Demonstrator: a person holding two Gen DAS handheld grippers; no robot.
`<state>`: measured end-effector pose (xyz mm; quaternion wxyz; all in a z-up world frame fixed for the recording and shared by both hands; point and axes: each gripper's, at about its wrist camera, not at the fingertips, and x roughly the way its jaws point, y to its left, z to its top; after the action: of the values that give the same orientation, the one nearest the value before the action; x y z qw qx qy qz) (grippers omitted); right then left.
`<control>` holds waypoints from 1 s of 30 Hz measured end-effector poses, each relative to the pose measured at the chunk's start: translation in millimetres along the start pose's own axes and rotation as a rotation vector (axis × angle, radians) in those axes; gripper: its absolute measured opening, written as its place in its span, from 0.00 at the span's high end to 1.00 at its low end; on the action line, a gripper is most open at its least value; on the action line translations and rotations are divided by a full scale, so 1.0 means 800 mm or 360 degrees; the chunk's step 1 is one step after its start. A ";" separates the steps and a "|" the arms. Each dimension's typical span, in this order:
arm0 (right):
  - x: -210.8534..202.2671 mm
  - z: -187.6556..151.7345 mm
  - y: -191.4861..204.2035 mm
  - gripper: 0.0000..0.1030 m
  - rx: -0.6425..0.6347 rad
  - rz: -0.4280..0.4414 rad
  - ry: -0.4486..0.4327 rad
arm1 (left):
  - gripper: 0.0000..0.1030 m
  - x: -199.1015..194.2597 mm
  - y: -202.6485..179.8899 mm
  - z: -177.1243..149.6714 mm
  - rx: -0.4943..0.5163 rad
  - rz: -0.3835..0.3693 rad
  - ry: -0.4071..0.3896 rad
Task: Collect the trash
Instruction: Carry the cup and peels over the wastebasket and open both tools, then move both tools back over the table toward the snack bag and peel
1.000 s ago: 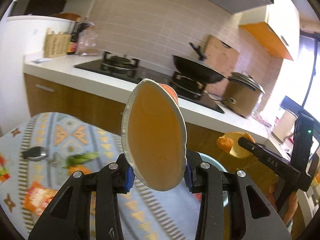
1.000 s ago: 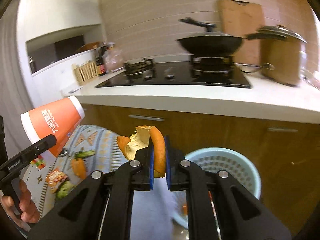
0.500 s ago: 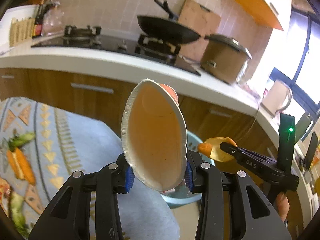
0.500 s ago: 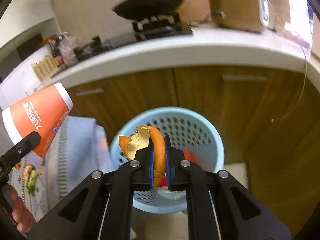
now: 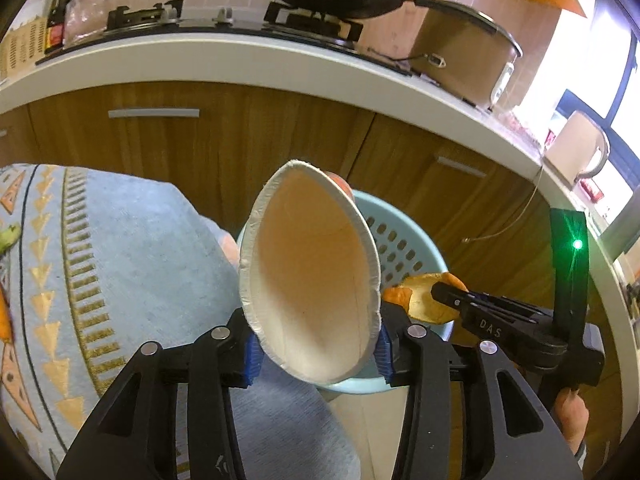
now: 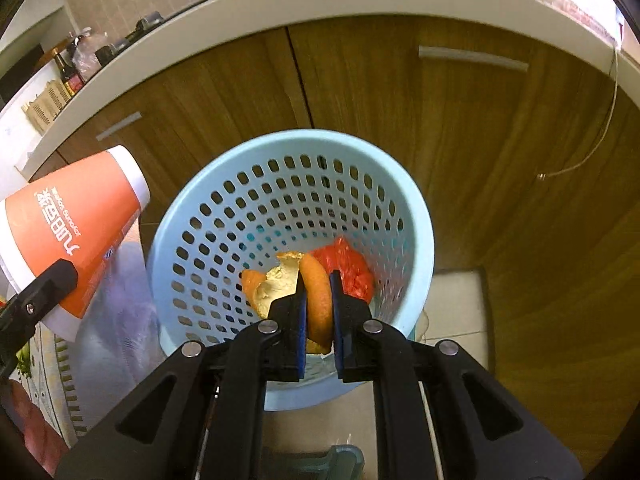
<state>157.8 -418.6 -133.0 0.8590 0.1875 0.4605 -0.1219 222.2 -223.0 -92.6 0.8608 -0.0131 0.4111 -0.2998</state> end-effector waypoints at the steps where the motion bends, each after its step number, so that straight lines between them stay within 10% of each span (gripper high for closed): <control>1: 0.002 0.000 -0.002 0.87 0.0010 0.0000 0.0009 | 0.57 0.003 0.000 0.000 0.0003 0.0004 0.0012; 9: -0.007 0.004 -0.003 0.52 0.0029 -0.0006 -0.0035 | 0.50 0.009 0.007 -0.001 -0.0019 -0.0007 0.0051; 30: -0.075 0.005 0.052 0.52 -0.0064 0.0140 -0.0207 | 0.45 -0.082 0.043 -0.014 -0.0124 0.0050 -0.0150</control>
<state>143.9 -380.9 -72.3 0.8953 0.1819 0.3974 -0.0865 200.6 -157.6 -63.4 0.8825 -0.0542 0.3818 -0.2691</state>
